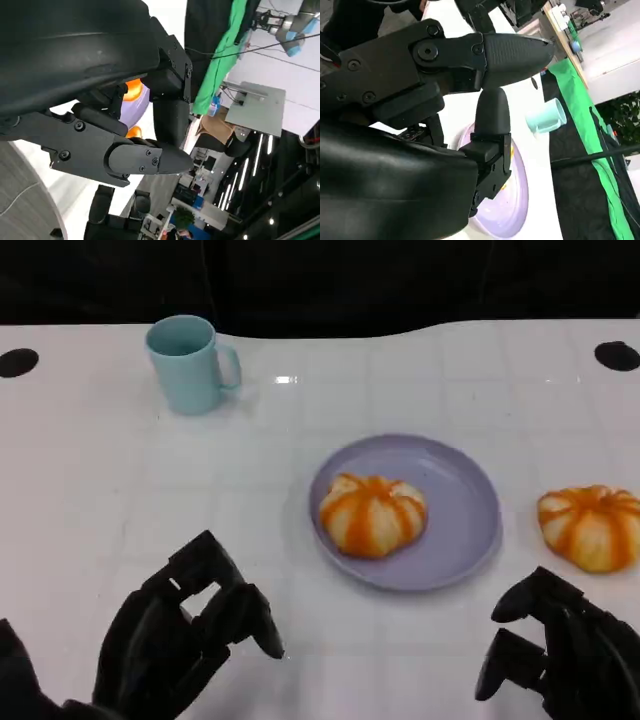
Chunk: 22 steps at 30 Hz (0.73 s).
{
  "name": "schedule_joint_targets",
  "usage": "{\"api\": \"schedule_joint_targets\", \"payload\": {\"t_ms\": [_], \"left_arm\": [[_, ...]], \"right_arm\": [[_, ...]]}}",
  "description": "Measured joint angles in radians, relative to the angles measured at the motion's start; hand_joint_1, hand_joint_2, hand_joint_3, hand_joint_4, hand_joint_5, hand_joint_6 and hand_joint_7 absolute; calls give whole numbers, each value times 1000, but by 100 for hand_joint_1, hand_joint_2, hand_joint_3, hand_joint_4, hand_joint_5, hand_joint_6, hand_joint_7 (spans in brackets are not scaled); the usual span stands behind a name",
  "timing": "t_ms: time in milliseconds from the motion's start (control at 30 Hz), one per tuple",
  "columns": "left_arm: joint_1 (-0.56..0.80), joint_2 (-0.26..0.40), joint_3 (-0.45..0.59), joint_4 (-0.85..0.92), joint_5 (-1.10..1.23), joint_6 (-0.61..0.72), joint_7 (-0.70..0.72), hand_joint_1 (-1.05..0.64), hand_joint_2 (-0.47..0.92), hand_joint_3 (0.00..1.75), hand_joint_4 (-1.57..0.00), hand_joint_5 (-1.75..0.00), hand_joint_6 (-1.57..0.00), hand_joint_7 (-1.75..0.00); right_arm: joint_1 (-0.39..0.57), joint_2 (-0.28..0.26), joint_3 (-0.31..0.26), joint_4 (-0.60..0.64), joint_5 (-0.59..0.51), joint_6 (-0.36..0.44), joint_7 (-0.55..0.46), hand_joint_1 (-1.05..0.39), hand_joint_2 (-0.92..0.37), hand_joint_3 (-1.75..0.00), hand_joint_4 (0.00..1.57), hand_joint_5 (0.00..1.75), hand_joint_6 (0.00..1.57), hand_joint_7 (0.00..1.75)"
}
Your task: Grasp the bread from the table and place it into the plate.
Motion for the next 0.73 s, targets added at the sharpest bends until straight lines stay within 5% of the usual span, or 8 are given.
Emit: {"api": "schedule_joint_targets", "payload": {"t_ms": [733], "left_arm": [[36,-11,11,-23,19,40,-13,-59,92,30,-76,-175,-53,-175]], "right_arm": [[0,0,-4,1,-9,-5,9,-52,-92,-45,59,175,38,164]]}}
